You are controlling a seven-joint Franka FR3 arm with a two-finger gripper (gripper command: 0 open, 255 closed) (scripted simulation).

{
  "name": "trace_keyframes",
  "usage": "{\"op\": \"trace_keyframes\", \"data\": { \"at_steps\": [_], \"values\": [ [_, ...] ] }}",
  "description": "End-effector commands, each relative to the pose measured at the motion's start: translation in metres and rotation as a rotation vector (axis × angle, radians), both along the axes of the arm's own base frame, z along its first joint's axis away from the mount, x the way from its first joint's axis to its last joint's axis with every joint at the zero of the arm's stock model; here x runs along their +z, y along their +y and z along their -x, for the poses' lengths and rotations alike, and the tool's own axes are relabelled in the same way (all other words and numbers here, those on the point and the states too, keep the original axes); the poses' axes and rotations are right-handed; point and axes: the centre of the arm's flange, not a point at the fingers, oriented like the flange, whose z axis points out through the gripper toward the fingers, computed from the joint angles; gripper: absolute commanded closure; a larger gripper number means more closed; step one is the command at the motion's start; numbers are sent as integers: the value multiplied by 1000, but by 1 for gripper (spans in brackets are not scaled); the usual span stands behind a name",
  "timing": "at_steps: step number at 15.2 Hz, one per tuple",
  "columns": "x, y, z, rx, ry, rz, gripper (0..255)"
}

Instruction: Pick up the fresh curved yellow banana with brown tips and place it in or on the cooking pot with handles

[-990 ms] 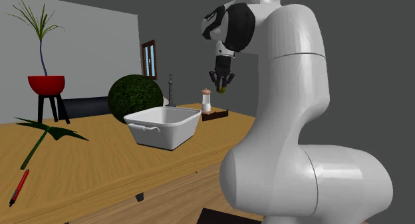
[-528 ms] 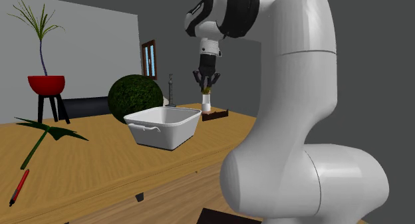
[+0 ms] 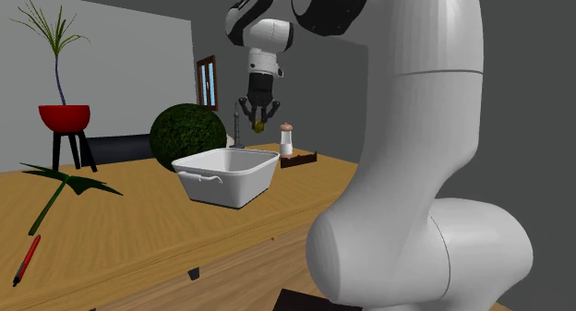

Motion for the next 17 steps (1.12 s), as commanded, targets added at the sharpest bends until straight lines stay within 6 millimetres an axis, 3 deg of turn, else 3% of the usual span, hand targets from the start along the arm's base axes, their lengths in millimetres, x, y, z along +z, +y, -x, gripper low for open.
{"op": "trace_keyframes", "data": {
  "at_steps": [1, 7, 17],
  "values": [
    [0, 17, 19, -1, 0, 0, 255],
    [0, 65, 75, -1, 0, 0, 255],
    [-53, 65, 75, -1, 0, 0, 255]
  ]
}}
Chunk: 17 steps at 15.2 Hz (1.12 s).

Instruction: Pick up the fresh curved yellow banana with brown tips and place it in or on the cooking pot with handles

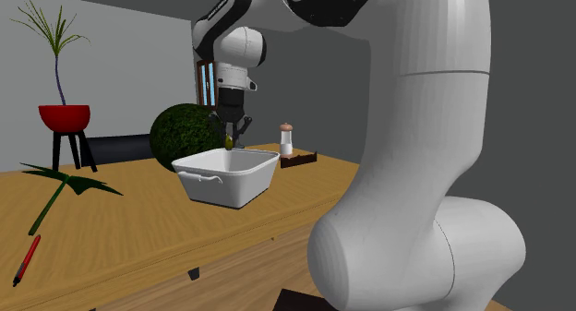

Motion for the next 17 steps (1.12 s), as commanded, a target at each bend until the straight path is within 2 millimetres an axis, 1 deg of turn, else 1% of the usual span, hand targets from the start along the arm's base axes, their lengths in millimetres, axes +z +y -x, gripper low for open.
{"op": "trace_keyframes", "data": {
  "at_steps": [1, 3, 10, 11, 16, 17],
  "values": [
    [-11, -1, 0, 0, 0, 0, 255],
    [-23, -1, 0, 0, 0, 0, 255],
    [-23, -1, 0, 0, 0, 0, 255],
    [-23, -1, 0, 0, 0, 0, 0],
    [-23, -1, 0, 0, 0, 0, 0],
    [-10, -2, -1, 0, 0, 0, 0]
  ]
}}
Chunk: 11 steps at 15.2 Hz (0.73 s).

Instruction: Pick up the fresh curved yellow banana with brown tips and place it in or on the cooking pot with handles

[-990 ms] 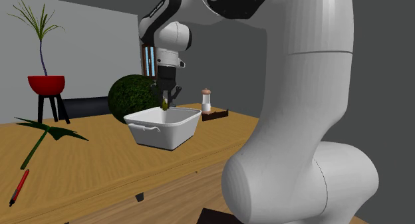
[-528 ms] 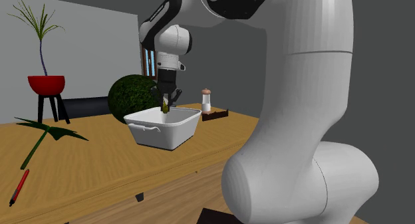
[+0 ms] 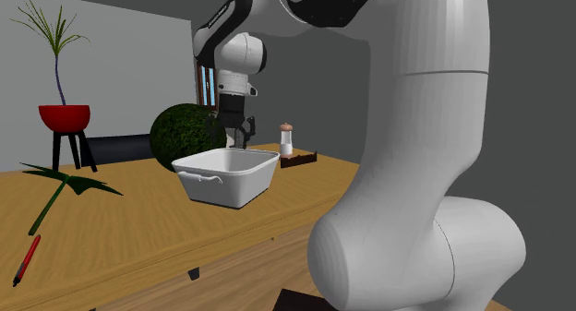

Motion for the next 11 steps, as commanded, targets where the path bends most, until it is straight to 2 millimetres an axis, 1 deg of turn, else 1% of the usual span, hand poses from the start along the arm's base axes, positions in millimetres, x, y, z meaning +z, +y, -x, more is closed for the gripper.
{"op": "trace_keyframes", "data": {
  "at_steps": [1, 3, 11],
  "values": [
    [20, -2, -1, 0, 0, 0, 0],
    [44, -4, -3, 0, 0, 0, 0],
    [44, -4, -3, 0, 0, 0, 0]
  ]
}}
